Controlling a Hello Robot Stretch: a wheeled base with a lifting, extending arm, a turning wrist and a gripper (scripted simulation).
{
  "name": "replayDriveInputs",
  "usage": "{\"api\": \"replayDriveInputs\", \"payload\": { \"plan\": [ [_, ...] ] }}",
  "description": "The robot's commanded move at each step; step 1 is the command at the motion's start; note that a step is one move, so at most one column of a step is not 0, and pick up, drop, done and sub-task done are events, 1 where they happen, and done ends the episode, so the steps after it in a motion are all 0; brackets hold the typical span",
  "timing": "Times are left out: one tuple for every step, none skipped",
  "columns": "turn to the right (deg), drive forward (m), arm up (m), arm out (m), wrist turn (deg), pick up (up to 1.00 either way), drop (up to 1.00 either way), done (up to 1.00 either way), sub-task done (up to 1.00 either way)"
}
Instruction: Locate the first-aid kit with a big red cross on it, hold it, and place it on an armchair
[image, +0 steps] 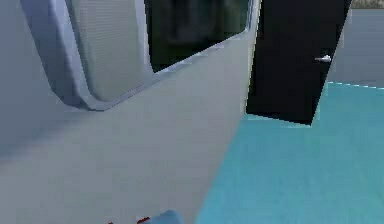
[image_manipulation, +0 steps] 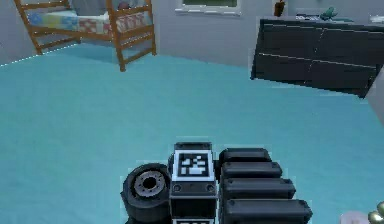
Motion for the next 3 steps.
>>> {"api": "replayDriveInputs", "payload": {
  "plan": [
    [-45.0, 0.0, 0.0, 0.0, 0.0, 0.0, 0.0, 0.0, 0.0],
    [-45.0, 0.0, 0.0, 0.0, 0.0, 0.0, 0.0, 0.0, 0.0],
    [-45.0, 0.0, 0.0, 0.0, 0.0, 0.0, 0.0, 0.0, 0.0]
  ]
}}
